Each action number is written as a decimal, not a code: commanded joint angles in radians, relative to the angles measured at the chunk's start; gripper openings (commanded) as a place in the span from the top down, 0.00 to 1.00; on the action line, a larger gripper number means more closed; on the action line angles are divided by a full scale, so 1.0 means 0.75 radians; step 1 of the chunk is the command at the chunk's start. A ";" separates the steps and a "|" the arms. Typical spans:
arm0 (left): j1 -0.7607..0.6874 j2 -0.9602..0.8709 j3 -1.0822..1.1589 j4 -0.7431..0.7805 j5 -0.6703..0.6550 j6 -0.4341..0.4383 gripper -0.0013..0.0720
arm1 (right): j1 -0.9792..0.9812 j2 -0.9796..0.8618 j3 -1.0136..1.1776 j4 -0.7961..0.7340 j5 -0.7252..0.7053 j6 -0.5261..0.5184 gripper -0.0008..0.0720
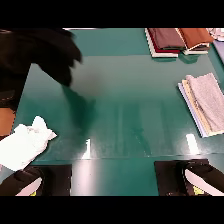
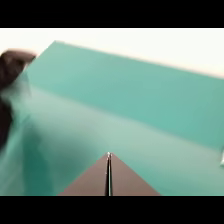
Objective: Fold the shirts.
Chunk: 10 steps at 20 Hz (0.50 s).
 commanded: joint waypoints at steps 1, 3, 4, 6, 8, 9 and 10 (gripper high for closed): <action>-0.376 -0.134 0.049 -0.004 -0.012 0.023 0.95 | -0.101 0.002 0.114 0.002 0.021 0.039 0.96; -0.552 -0.300 0.049 -0.053 0.022 0.049 0.95 | -0.139 0.002 0.123 0.004 0.060 0.050 0.96; -0.633 -0.397 0.049 -0.106 0.070 0.108 0.95 | -0.145 0.001 0.123 0.004 0.078 0.053 0.96; -0.745 -0.557 0.049 -0.201 0.186 0.163 0.66 | -0.148 0.001 0.122 0.003 0.108 0.053 0.96; -0.764 -0.633 0.055 -0.214 0.243 0.099 0.30 | -0.148 0.001 0.122 0.003 0.122 0.053 0.96; -0.731 -0.636 0.060 -0.199 0.225 0.060 0.30 | -0.148 0.001 0.122 0.003 0.122 0.053 0.96; -0.660 -0.625 0.071 -0.197 0.176 0.016 0.30 | -0.148 0.001 0.123 0.003 0.122 0.053 0.96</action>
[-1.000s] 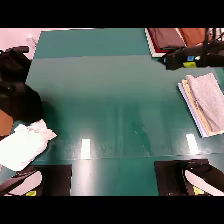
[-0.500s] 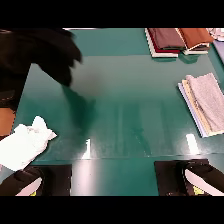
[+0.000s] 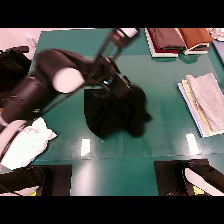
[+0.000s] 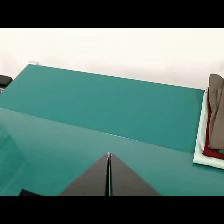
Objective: Fold the shirts.
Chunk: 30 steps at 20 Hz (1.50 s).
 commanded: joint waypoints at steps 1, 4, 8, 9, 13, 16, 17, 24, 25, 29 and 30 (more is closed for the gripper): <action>0.112 -0.057 0.019 -0.032 -0.057 -0.121 0.30 | -0.008 -0.001 0.006 0.000 0.022 0.003 0.96; 0.463 -0.043 -0.017 -0.089 -0.261 -0.244 0.30 | -0.008 -0.001 0.006 0.001 0.024 0.003 0.96; 0.776 -0.043 -0.340 -0.471 -0.304 -0.184 0.30 | -0.008 -0.010 0.006 0.001 0.032 0.003 0.96; 0.803 -0.043 -0.439 -0.556 -0.294 -0.160 0.30 | -0.008 -0.017 0.006 0.000 0.038 0.003 0.96; 0.762 -0.043 -0.762 -0.647 -0.239 -0.098 0.30 | -0.008 -0.067 0.006 0.012 0.089 0.003 0.96; 0.693 -0.043 -0.901 -0.727 -0.138 -0.100 0.30 | -0.005 -0.101 0.006 0.012 0.118 0.003 0.96; 0.659 -0.043 -0.932 -0.743 -0.108 -0.100 0.30 | -0.005 -0.109 0.006 0.012 0.118 0.003 0.96; 0.503 -0.043 -0.976 -0.755 0.067 -0.136 0.66 | -0.005 -0.115 0.006 0.011 0.128 0.003 0.96; 0.531 -0.042 -0.959 -0.755 0.083 -0.137 0.95 | -0.006 -0.116 0.006 0.008 0.157 0.003 0.96; 0.726 -0.041 -0.761 -0.729 0.014 -0.107 0.95 | -0.072 -0.089 -0.095 -0.001 0.403 0.002 0.96; 0.776 -0.041 -0.700 -0.727 -0.004 -0.098 0.95 | -0.100 -0.055 -0.199 -0.003 0.420 0.002 0.96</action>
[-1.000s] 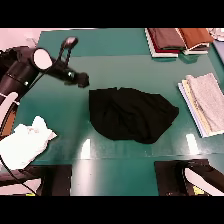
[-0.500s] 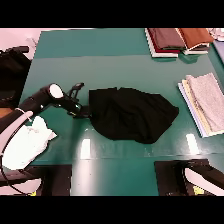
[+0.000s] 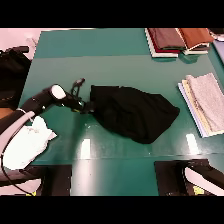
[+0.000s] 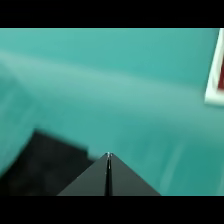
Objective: Fold the shirts.
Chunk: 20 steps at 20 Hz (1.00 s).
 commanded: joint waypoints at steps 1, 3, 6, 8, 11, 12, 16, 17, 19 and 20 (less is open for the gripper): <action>0.158 0.001 0.188 0.017 -0.048 0.025 0.95 | -0.080 0.077 -0.246 -0.006 0.125 -0.002 0.96; 0.229 0.000 0.297 0.021 -0.064 0.045 0.95 | -0.176 0.160 -0.549 -0.006 0.091 -0.003 0.96; 0.262 0.000 0.376 0.035 -0.086 0.055 0.95 | -0.341 0.220 -1.023 0.000 0.003 -0.057 0.41; 0.262 -0.002 0.375 0.036 -0.093 0.055 0.95 | -0.413 0.182 -1.261 0.011 -0.039 -0.057 0.09; 0.262 -0.002 0.375 0.042 -0.100 0.055 0.95 | -0.417 0.044 -1.458 0.117 -0.124 -0.123 0.16; 0.262 -0.002 0.375 0.042 -0.107 0.055 0.95 | -0.398 -0.007 -1.487 0.173 -0.175 -0.132 0.19; 0.262 -0.002 0.375 0.042 -0.121 0.055 0.95 | -0.235 -0.210 -1.459 0.349 -0.388 -0.149 0.21; 0.262 -0.002 0.375 0.042 -0.122 0.055 0.95 | -0.189 -0.253 -1.423 0.368 -0.420 -0.151 0.22; 0.262 -0.002 0.375 0.044 -0.122 0.055 0.95 | -0.101 -0.341 -1.335 0.367 -0.448 -0.151 0.41; 0.262 -0.002 0.375 0.046 -0.121 0.055 0.95 | -0.071 -0.377 -1.291 0.358 -0.456 -0.151 0.57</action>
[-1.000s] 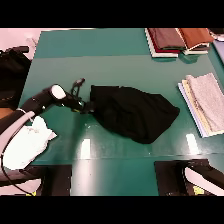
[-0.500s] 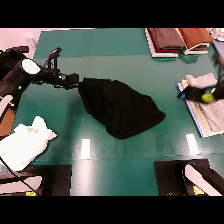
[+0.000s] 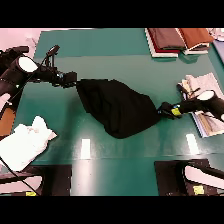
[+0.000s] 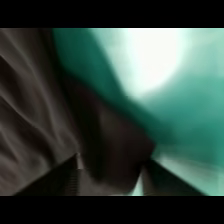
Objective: Fold the shirts.
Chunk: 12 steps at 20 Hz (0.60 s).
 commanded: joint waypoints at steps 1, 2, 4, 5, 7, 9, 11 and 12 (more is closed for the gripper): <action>0.002 0.000 0.002 0.006 0.002 0.001 0.95 | 0.128 -0.138 0.120 0.023 -0.090 -0.011 0.88; 0.002 0.002 0.003 0.026 0.021 -0.001 0.95 | 0.143 -0.141 0.161 0.002 -0.099 -0.010 0.96; 0.002 0.043 0.013 0.101 0.063 -0.005 0.95 | 0.150 -0.102 0.271 -0.047 -0.081 -0.011 0.96; 0.002 0.082 0.031 0.147 0.081 -0.011 0.95 | 0.141 -0.047 0.335 -0.086 -0.067 -0.010 0.96; 0.002 0.191 0.105 0.266 0.098 -0.011 0.95 | 0.112 0.078 0.493 -0.157 -0.035 -0.011 0.96; 0.002 0.320 0.219 0.372 0.102 -0.010 0.95 | 0.062 0.223 0.661 -0.180 -0.026 -0.011 0.96; 0.002 0.441 0.333 0.437 0.103 -0.010 0.95 | 0.005 0.350 0.835 -0.180 -0.017 -0.011 0.96; 0.002 0.502 0.392 0.447 0.104 -0.009 0.95 | -0.021 0.405 0.911 -0.180 -0.006 -0.011 0.96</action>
